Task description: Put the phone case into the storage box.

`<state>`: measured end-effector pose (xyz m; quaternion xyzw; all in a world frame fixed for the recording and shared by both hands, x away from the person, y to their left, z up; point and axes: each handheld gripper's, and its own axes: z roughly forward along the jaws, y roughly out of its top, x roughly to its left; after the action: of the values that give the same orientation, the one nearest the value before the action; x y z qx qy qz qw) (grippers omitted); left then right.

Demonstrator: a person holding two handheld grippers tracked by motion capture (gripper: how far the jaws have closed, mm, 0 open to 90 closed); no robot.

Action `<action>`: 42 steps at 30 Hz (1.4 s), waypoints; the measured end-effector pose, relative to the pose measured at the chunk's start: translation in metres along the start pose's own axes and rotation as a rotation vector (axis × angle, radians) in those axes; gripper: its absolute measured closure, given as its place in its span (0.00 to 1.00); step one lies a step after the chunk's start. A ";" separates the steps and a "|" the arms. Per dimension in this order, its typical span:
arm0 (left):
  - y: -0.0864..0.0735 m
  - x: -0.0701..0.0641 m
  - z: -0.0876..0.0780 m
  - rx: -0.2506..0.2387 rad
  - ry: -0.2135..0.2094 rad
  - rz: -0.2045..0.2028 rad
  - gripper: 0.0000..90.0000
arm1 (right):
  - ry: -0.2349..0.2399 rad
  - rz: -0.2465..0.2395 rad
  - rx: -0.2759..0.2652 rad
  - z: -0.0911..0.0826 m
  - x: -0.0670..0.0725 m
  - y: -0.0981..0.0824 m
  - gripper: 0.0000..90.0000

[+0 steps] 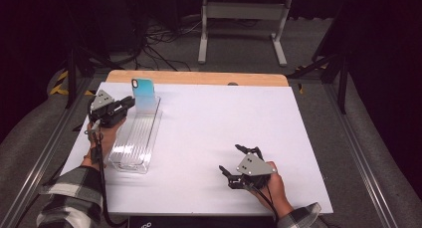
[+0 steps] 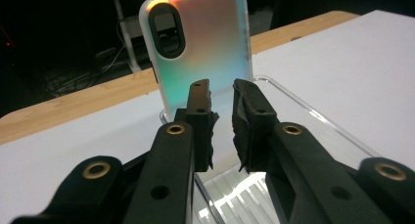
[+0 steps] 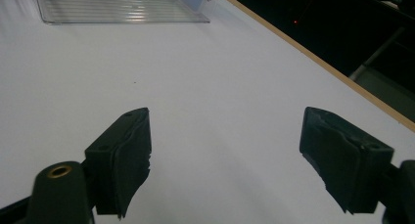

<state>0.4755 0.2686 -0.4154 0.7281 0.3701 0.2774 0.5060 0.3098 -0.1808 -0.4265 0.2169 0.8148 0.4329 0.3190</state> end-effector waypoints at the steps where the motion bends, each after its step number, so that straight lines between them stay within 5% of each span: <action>1: 0.001 0.000 -0.001 0.002 -0.003 0.002 0.86 | 0.000 0.000 -0.003 0.000 0.000 0.000 0.22; 30: 0.003 -0.018 -0.026 -0.049 -0.022 0.029 0.73 | 0.001 0.033 -0.047 -0.003 -0.003 0.002 0.18; 42: 0.006 -0.025 -0.033 -0.080 -0.040 0.036 0.49 | 0.005 0.028 -0.044 -0.003 -0.001 0.002 0.18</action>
<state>0.4372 0.2646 -0.3995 0.7192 0.3356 0.2863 0.5369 0.3090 -0.1820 -0.4233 0.2199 0.8027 0.4559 0.3155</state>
